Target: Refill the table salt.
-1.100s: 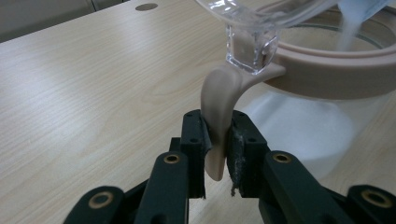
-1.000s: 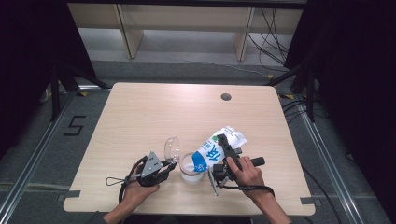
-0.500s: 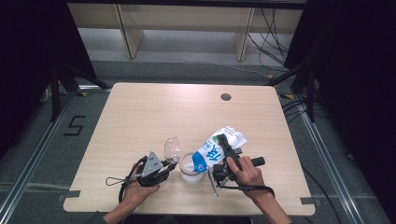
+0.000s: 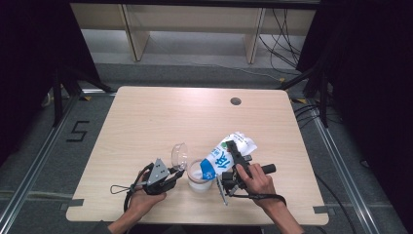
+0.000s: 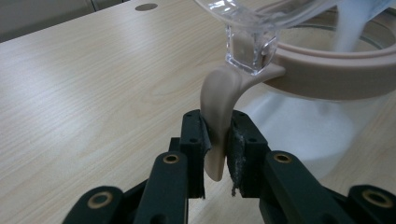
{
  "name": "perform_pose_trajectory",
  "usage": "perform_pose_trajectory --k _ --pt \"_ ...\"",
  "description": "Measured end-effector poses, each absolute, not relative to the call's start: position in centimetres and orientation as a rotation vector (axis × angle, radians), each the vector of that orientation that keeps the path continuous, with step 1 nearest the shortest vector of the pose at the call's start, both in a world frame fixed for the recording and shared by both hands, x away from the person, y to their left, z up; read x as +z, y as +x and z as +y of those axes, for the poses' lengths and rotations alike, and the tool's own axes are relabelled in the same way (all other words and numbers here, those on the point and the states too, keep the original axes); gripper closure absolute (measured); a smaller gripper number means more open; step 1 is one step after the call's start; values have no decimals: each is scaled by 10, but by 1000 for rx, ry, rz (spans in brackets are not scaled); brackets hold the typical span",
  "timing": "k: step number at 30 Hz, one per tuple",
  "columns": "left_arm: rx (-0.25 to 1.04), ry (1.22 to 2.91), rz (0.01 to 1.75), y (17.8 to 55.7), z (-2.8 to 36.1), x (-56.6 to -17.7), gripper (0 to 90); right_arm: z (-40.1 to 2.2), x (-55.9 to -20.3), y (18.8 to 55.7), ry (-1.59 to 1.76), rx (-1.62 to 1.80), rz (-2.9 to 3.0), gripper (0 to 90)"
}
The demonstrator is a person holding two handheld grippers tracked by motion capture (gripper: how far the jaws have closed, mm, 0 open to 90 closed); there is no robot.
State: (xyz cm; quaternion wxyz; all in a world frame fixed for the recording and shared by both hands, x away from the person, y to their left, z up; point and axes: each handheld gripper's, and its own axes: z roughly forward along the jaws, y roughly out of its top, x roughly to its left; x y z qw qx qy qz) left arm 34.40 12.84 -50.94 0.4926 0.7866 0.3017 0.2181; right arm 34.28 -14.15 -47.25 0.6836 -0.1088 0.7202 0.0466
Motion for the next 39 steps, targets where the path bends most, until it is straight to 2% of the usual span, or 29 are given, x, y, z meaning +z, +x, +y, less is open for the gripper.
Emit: perform_pose_trajectory --k 39 --pt "529 1915 729 344 129 -509 762 -141 -473 343 -248 106 1616 659"
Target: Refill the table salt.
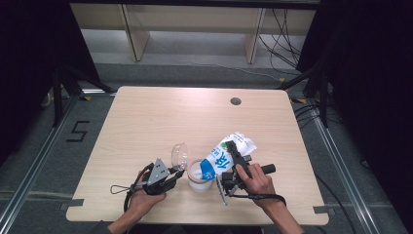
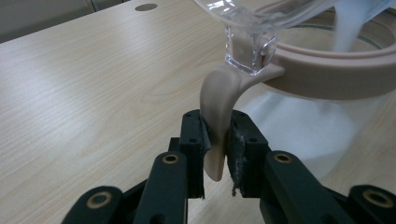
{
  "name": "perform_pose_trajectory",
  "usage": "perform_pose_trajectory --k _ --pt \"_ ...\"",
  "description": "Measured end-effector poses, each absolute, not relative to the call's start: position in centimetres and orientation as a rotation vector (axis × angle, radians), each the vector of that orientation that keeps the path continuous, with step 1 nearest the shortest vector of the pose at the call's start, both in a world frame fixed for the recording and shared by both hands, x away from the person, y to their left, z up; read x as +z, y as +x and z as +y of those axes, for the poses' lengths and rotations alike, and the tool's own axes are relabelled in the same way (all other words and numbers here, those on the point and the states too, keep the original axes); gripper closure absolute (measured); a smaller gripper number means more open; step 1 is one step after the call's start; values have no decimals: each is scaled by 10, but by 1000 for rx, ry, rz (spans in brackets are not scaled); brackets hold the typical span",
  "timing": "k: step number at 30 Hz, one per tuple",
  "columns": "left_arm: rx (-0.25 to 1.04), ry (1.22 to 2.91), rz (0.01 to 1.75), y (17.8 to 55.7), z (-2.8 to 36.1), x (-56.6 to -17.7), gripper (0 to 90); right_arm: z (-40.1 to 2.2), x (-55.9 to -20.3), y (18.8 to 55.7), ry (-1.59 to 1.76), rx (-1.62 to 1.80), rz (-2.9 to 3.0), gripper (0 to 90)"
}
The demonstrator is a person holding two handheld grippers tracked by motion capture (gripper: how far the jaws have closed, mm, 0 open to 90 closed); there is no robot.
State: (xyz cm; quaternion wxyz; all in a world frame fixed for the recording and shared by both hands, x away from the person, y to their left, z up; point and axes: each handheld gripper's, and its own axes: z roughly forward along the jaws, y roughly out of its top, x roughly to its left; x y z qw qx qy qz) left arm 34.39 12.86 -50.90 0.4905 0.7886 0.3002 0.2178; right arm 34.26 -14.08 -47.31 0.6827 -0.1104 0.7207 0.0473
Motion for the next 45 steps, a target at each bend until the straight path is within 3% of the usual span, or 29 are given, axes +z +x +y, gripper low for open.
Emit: perform_pose_trajectory --k 45 --pt "532 1911 727 344 128 -509 761 -139 -471 344 -306 101 1601 675"
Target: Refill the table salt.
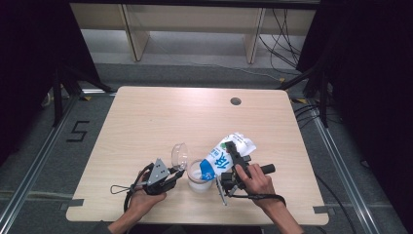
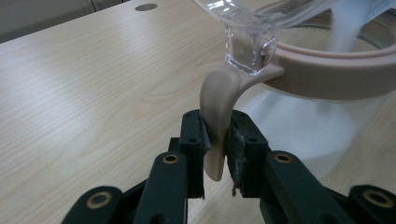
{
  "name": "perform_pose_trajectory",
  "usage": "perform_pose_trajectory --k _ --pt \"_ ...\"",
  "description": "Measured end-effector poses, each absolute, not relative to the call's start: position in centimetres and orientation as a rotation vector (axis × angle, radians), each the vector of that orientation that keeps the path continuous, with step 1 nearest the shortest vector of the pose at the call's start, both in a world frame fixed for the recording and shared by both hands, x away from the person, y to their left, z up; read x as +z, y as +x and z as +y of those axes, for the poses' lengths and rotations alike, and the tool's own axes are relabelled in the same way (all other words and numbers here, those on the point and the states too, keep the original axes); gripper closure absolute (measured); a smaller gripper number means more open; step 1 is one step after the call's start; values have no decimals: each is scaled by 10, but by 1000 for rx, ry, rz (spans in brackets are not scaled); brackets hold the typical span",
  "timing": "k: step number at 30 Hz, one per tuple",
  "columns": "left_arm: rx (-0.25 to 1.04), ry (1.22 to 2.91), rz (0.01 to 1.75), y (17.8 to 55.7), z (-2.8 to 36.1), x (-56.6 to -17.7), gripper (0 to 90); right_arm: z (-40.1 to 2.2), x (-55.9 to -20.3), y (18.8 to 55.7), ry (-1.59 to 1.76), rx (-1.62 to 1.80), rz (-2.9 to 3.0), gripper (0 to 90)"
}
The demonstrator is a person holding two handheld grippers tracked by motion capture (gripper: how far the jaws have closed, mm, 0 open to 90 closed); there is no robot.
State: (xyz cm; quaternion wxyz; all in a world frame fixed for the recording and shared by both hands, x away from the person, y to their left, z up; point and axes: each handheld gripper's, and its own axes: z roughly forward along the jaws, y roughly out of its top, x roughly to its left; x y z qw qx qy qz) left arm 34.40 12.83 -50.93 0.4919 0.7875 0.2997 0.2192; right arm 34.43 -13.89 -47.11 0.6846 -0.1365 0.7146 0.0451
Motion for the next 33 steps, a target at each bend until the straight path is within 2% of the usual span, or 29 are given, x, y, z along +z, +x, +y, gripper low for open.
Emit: perform_pose_trajectory --k 33 --pt "531 1911 727 344 128 -509 755 -141 -472 344 -204 156 1683 680"
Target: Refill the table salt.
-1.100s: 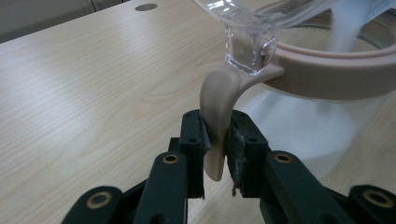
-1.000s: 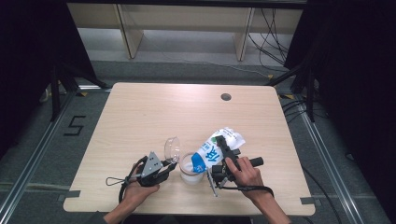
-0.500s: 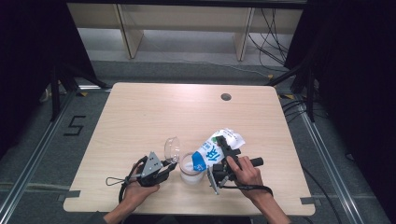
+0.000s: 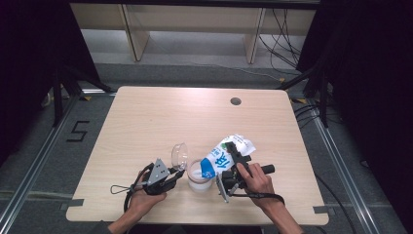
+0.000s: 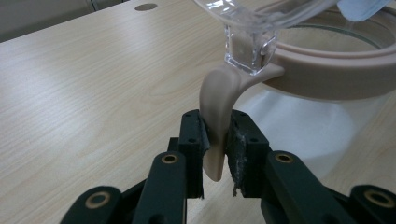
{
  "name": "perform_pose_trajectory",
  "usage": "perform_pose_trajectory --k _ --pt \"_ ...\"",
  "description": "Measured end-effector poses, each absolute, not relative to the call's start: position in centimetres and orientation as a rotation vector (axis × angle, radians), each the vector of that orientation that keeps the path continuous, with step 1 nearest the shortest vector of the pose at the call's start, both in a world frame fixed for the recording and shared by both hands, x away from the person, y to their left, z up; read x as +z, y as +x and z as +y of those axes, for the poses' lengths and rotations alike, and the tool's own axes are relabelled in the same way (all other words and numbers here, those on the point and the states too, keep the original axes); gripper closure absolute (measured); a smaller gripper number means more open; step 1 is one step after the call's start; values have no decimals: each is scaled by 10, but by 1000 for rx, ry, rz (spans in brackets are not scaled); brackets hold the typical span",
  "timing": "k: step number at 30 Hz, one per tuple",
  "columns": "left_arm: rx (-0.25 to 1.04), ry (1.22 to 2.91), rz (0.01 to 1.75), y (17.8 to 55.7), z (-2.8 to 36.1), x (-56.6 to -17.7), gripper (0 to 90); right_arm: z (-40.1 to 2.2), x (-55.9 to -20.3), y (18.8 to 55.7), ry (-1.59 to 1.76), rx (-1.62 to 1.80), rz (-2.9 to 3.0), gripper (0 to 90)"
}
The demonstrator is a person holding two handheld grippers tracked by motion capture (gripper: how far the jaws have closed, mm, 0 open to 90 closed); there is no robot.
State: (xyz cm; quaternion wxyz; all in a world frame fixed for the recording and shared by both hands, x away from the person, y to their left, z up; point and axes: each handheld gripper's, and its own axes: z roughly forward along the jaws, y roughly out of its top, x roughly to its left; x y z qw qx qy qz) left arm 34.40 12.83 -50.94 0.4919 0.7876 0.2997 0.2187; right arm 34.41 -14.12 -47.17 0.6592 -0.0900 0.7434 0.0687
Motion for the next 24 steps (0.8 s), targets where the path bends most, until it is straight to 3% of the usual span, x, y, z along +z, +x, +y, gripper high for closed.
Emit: perform_pose_trajectory --k 24 --pt "535 1919 725 344 129 -509 755 -141 -471 344 -267 88 1618 681"
